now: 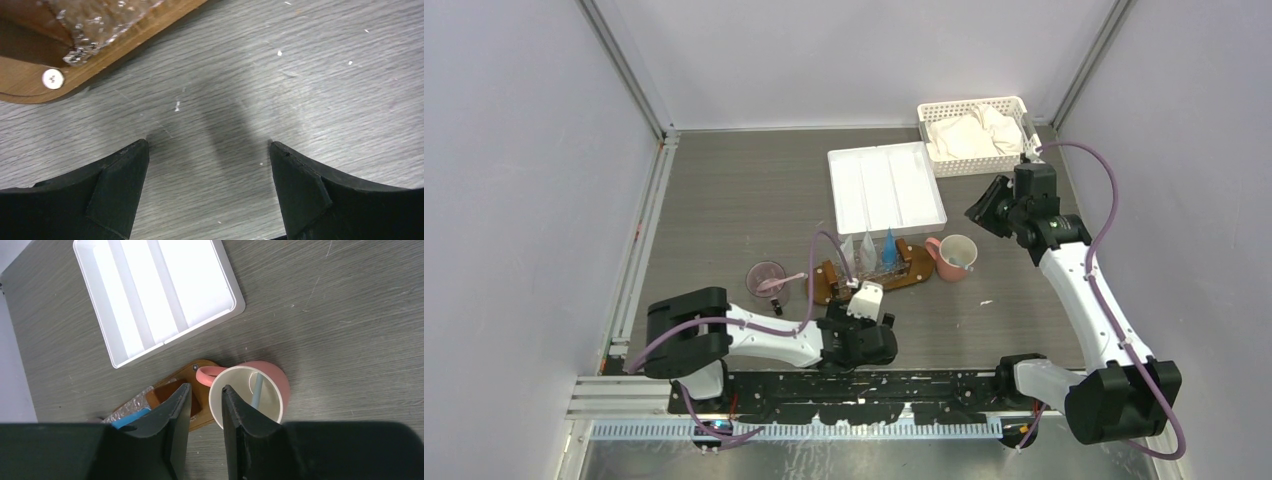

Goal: Prepare toiletry sets of a toothbrush and toothpaste on the tray

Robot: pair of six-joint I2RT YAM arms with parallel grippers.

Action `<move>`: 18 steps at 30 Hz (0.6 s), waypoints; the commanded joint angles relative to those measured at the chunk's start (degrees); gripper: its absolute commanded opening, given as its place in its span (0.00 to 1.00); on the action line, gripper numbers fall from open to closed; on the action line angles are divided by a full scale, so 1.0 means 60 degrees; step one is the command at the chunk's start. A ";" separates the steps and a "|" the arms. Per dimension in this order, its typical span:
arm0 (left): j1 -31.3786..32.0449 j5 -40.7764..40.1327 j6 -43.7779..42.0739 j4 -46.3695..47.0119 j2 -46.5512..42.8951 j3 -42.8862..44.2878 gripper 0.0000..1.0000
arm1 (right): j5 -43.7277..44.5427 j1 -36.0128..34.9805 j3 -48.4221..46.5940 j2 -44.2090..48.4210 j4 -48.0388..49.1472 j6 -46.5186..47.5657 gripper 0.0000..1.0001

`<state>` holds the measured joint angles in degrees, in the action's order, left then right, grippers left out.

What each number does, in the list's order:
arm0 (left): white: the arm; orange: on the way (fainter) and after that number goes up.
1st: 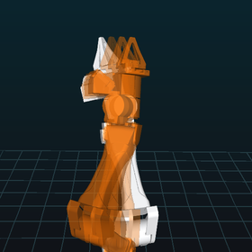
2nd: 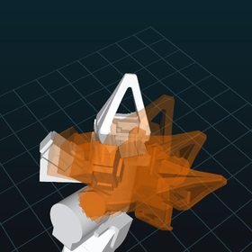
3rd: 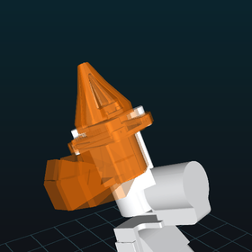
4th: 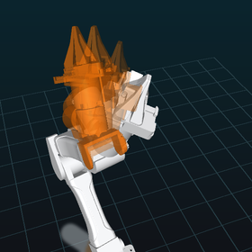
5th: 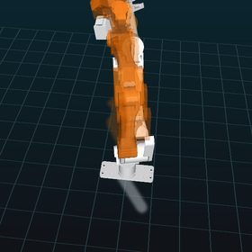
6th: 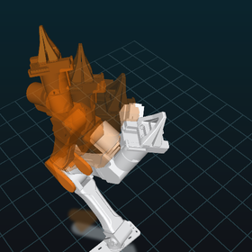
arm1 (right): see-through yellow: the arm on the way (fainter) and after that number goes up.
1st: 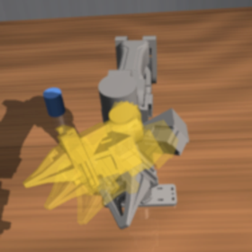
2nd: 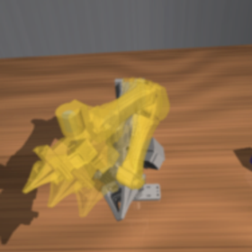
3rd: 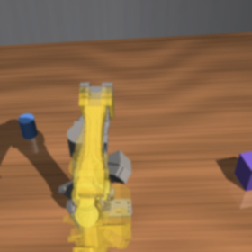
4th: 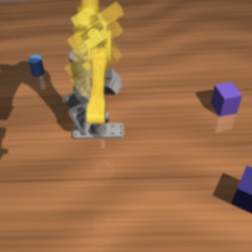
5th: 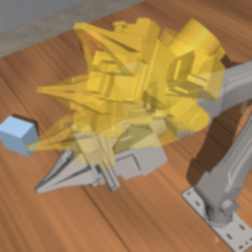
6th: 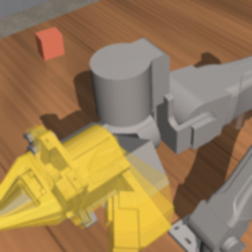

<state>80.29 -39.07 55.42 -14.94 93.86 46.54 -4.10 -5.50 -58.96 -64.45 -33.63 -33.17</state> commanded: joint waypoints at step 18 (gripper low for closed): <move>-0.1249 -0.0998 -0.0483 0.0249 -0.0765 -0.1151 0.89 | -0.0462 0.0035 0.0188 -0.0273 0.0727 -0.0088 0.35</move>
<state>74.46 -43.53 55.07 -13.37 89.80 40.88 -6.00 -5.50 -57.91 -65.78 -31.46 -33.32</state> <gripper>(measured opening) 0.898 0.348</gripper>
